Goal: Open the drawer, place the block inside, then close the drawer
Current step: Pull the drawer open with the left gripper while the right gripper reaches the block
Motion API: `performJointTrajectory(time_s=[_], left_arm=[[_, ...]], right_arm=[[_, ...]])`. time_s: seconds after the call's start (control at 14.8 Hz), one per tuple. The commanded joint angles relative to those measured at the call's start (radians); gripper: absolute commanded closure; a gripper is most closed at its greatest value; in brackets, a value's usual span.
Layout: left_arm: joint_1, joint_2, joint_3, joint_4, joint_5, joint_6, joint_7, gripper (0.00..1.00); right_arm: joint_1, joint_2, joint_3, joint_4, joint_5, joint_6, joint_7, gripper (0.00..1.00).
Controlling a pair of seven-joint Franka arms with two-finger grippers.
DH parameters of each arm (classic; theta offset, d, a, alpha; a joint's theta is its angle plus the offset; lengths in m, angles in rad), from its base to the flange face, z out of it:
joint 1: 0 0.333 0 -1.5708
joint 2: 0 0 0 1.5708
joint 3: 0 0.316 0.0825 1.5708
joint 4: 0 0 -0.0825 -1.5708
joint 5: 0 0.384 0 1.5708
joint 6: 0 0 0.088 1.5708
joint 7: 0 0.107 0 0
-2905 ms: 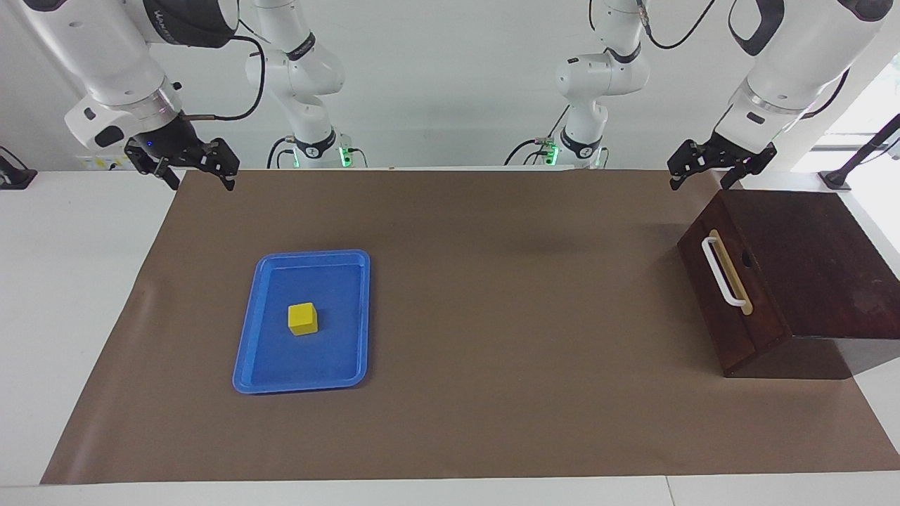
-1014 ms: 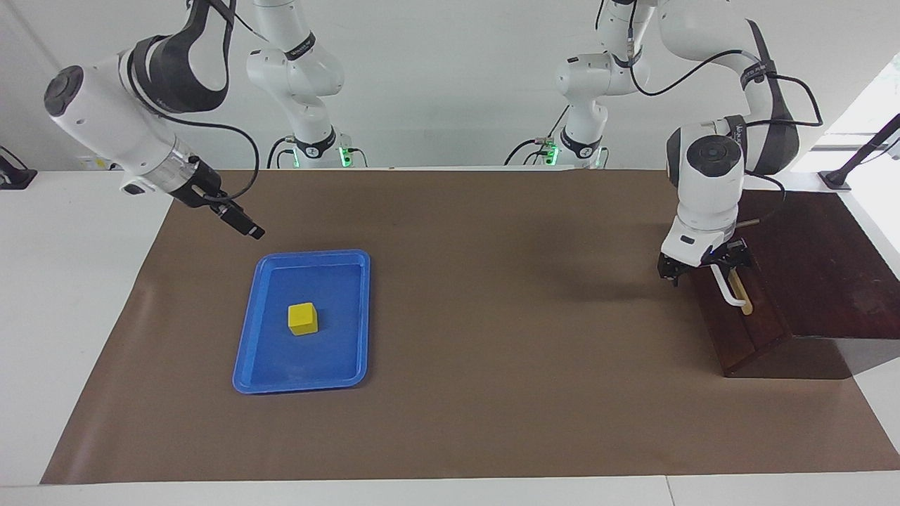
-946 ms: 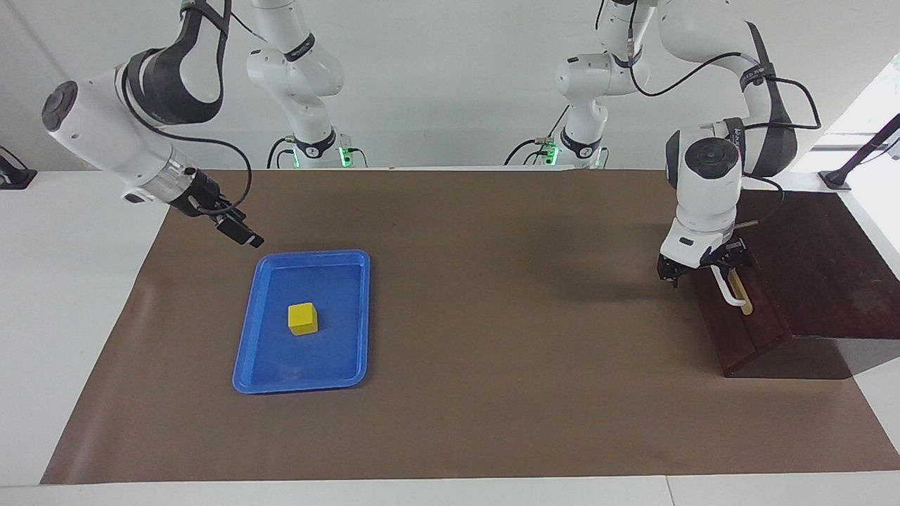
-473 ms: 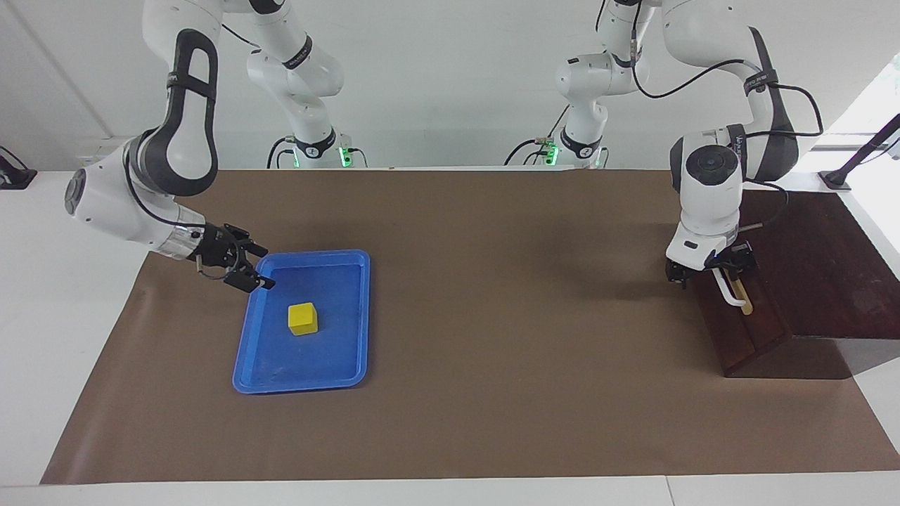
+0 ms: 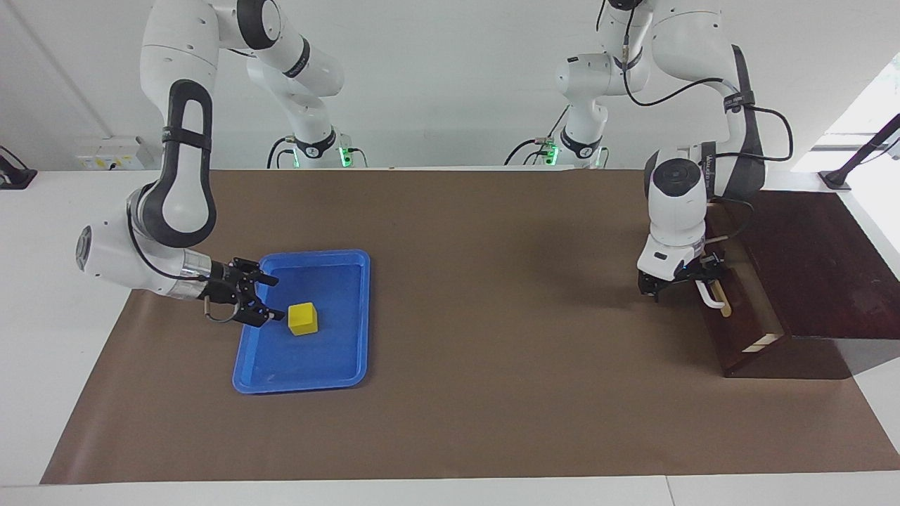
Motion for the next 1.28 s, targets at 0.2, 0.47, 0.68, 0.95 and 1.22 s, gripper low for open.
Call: performJointTrajectory(time_s=[0.2,0.47,0.68,0.95,1.22], left_arm=[[-0.095,0.019,-0.002,0.021,0.005,-0.001,-0.019,0.0],[-0.109,0.023,-0.002,0.043,-0.005,-0.008,-0.02,0.0],[-0.113,0.029,-0.002,0.058,-0.021,-0.018,-0.022,0.0],[-0.1,0.019,0.0,0.087,-0.025,-0.058,-0.013,0.0],[-0.103,0.019,0.001,0.242,-0.15,-0.22,-0.009,0.0]], right_arm=[[0.001,0.069,0.007,0.062,0.021,0.014,0.018,0.0],[0.009,0.089,0.007,0.057,0.024,0.02,0.014,0.0],[0.01,0.11,0.008,0.05,0.025,0.037,0.006,0.0],[0.012,0.112,0.008,0.05,0.054,0.039,0.008,0.0],[0.019,0.111,0.008,0.046,0.068,0.036,0.006,0.0]])
